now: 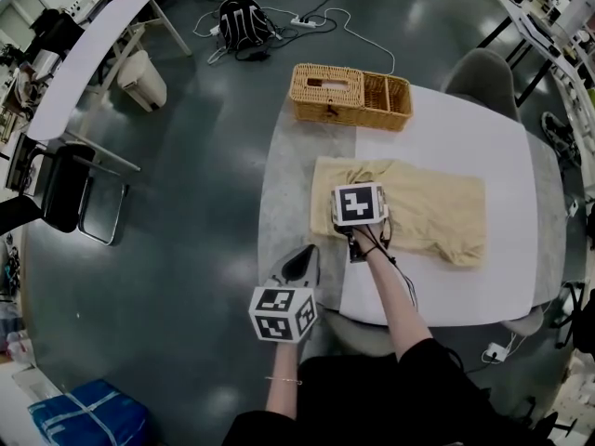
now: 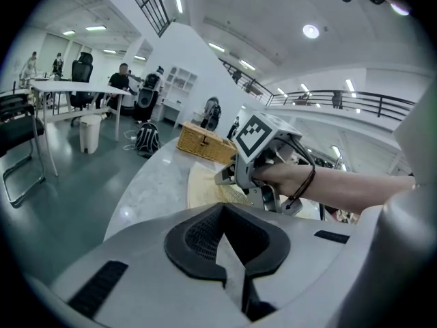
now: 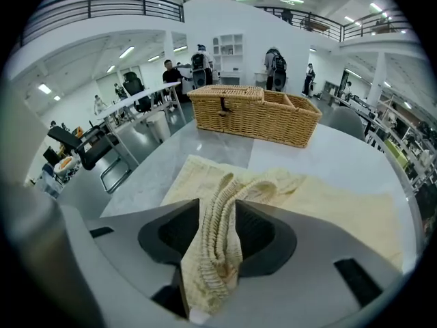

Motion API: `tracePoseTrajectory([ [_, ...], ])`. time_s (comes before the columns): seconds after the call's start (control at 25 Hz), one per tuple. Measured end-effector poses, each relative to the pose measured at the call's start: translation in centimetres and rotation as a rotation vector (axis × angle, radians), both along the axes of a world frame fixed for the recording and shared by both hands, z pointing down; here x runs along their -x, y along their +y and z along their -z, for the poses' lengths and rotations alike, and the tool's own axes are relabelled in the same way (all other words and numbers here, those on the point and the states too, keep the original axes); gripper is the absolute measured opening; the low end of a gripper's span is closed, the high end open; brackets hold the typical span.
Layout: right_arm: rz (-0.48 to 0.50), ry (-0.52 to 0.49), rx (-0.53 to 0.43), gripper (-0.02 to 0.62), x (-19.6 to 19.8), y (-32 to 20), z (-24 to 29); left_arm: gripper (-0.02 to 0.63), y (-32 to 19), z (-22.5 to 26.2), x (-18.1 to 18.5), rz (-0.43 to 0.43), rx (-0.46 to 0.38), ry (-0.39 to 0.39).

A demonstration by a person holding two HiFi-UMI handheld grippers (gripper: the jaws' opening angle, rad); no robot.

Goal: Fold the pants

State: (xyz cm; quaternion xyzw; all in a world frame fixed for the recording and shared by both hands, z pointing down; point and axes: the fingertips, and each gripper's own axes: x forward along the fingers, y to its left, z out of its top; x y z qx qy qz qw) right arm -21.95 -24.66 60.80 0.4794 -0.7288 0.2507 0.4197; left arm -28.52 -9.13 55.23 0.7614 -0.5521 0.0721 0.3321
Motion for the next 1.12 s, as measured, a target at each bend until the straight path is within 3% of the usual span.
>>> tracePoseTrajectory([
  [0.32,-0.01,-0.063,-0.03,0.222,1.7,0.0,0.0,0.008,-0.1,-0.1,0.8,0.008,0.002,0.006],
  [0.52,-0.037,-0.079,-0.051,0.23,1.5,0.0,0.2,0.008,-0.1,0.1,0.6,-0.005,0.001,0.006],
  [0.84,-0.025,-0.263,-0.165,0.232,1.5,-0.6,4.3,0.008,-0.5,1.2,-0.4,-0.056,-0.016,-0.006],
  [1.12,0.014,-0.411,-0.206,0.223,-1.6,0.2,7.7,0.008,-1.2,2.7,-2.7,-0.111,-0.043,-0.024],
])
